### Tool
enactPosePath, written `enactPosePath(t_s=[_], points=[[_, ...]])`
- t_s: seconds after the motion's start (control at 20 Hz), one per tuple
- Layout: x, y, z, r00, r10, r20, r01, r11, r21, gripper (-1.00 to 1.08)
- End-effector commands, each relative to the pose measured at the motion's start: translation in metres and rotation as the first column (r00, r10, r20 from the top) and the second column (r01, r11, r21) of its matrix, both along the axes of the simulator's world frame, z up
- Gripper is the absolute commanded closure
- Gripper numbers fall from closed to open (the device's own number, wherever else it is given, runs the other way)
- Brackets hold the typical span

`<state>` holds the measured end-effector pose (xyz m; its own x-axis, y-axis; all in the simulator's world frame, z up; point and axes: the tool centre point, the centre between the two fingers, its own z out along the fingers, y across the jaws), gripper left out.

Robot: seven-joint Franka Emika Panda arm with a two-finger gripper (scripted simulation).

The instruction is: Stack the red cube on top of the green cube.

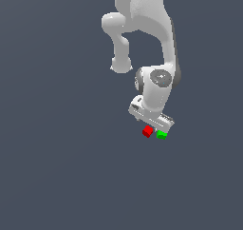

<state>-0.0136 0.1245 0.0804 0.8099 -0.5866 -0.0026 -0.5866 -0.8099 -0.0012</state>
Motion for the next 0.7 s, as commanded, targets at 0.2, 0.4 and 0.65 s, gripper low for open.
enactPosePath(t_s=[0.2,0.4,0.65], points=[[0.005,0.012,-0.009,0.997,-0.078,0.001,0.078,0.997,-0.002,-0.92],[0.006,0.016,-0.011,0.995,-0.100,0.002,0.100,0.995,-0.003,-0.92],[0.007,0.016,-0.011,0.995,-0.103,0.002,0.103,0.995,-0.003,-0.92]])
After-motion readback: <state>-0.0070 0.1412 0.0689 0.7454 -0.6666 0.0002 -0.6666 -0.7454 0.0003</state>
